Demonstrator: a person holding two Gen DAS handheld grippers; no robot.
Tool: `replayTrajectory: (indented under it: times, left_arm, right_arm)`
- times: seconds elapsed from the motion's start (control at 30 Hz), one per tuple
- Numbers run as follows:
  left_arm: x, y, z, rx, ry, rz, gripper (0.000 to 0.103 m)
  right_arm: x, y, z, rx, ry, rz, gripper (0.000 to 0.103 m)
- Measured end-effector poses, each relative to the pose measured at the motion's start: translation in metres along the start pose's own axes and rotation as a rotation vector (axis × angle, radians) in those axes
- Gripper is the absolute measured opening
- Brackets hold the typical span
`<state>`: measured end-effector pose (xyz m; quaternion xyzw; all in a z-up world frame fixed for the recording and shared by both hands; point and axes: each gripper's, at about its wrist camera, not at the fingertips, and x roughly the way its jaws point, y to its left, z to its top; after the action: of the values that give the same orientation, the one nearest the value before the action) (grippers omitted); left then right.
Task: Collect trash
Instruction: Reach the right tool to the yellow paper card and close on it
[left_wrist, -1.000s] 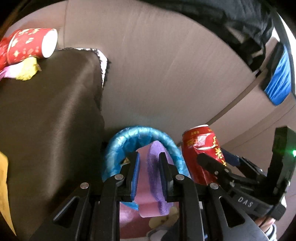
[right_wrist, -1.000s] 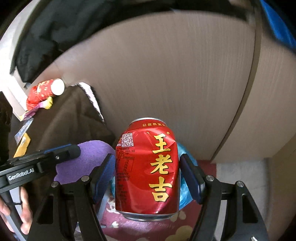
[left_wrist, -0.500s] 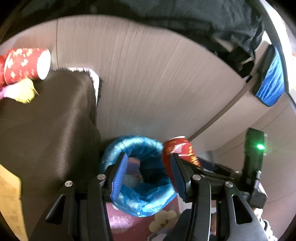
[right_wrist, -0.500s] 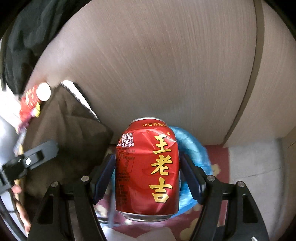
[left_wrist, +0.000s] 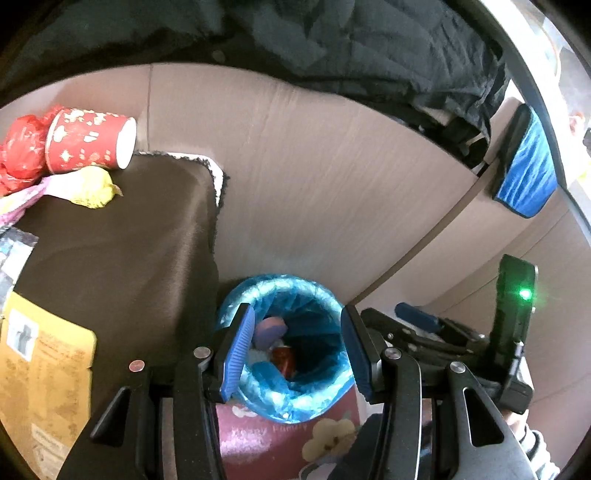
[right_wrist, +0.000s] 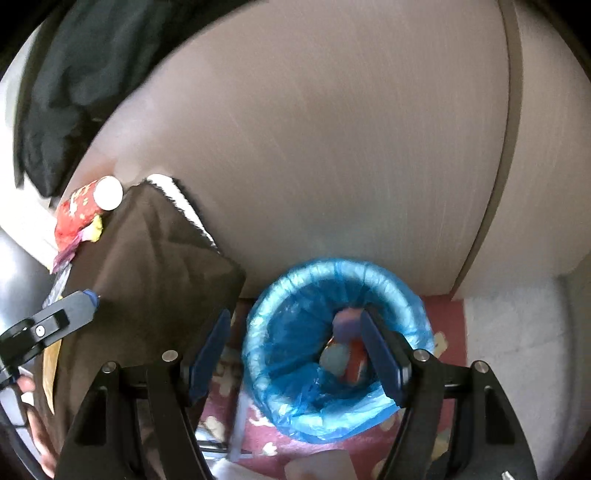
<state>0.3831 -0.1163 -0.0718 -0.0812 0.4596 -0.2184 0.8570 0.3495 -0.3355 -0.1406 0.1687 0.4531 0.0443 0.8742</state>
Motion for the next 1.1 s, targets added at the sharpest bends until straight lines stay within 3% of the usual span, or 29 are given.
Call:
replayTrajectory:
  times: [0.2,0.47,0.63,0.77,0.97,1.1]
  left_arm:
    - [-0.050,0.026,0.000,0.004,-0.071,0.050,0.050]
    - [-0.140,0.128,-0.002,-0.099,-0.172,0.217,0.050]
    - [-0.166,0.171,-0.030,-0.140,-0.126,0.199,0.050]
    - [-0.161,0.173,-0.061,-0.074,-0.068,0.235,0.050]
    - [-0.153,0.172,-0.091,0.030,-0.002,0.229,0.050]
    - [-0.144,0.171,-0.093,0.068,0.003,0.290,0.050]
  right_arm:
    - [-0.044,0.062,-0.003,-0.248,-0.057,-0.021,0.070]
    - [-0.052,0.173,-0.016,-0.430,0.061,0.184,0.042]
    - [-0.054,0.226,-0.049,-0.474,0.131,0.318,0.041]
    - [-0.046,0.245,-0.067,-0.486,0.151,0.288,0.041]
    - [-0.005,0.247,-0.044,-0.434,0.143,0.170,0.040]
    - [0.012,0.243,-0.026,-0.373,0.172,0.205,0.041]
